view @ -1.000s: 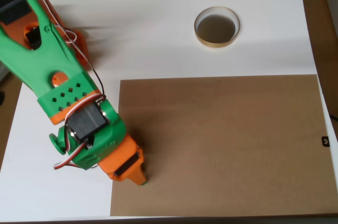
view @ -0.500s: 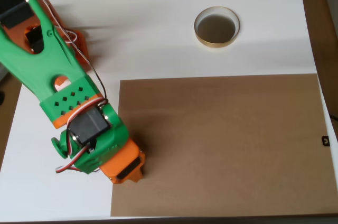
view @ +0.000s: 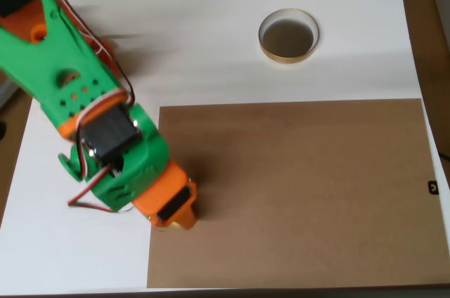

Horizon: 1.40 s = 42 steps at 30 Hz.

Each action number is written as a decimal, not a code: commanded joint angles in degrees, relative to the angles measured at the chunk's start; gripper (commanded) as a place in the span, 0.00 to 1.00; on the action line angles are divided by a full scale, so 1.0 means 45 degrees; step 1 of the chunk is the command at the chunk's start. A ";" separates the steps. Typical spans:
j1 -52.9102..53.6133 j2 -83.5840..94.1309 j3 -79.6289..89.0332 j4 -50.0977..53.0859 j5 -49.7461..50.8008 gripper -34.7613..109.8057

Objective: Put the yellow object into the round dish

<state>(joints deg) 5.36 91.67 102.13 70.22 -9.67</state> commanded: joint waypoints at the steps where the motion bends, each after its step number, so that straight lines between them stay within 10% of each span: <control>1: -0.0762 0.1777 -0.0410 0.0586 -0.0332 0.24; 42: -1.0977 0.0586 -0.2363 0.3242 -0.1582 0.24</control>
<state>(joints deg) -41.92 94.31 96.86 83.41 -16.35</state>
